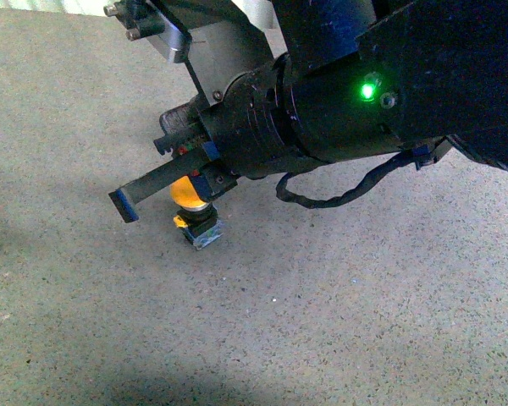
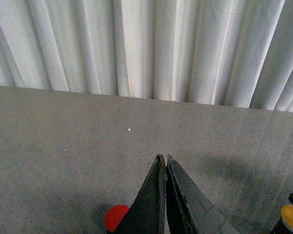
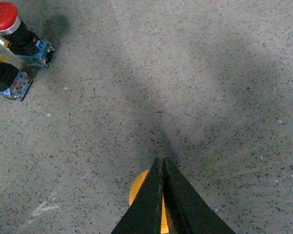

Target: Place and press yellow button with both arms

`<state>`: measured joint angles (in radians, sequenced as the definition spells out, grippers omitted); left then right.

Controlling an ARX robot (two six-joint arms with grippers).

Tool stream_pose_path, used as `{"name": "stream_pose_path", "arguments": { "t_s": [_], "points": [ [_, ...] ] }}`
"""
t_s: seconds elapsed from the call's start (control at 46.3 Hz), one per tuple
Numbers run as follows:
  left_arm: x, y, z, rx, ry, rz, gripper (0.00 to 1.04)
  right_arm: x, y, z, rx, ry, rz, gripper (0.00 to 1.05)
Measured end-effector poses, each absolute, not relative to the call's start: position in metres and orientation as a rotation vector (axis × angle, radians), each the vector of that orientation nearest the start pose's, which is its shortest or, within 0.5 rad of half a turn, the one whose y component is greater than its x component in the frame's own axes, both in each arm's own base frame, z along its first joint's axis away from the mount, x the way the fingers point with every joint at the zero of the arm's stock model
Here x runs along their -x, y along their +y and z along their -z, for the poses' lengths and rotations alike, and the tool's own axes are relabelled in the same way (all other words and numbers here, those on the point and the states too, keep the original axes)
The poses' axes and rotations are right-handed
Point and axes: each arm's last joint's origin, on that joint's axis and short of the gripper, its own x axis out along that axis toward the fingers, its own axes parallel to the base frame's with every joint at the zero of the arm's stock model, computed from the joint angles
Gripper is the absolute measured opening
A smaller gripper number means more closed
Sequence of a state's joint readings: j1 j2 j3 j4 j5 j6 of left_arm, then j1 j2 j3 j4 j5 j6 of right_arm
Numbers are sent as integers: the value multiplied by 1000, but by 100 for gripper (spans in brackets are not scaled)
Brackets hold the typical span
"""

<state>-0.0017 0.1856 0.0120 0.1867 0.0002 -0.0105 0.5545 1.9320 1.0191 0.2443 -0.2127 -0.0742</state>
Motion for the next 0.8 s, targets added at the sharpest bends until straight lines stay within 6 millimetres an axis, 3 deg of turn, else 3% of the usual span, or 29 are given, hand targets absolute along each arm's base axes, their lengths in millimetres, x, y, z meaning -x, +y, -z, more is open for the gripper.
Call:
{"name": "stream_pose_path", "arguments": {
  "t_s": [0.173,0.497,0.8],
  "points": [
    [-98,0,-167,10,2,2,1,-324,208,-124,156,712,-746,1],
    [-98,0,-166,10,4,2,1,-331,208,-117,90,822,-695,1],
    [-98,0,-166,10,4,2,1,-333,199,-123,6,785,-668,1]
  ]
}}
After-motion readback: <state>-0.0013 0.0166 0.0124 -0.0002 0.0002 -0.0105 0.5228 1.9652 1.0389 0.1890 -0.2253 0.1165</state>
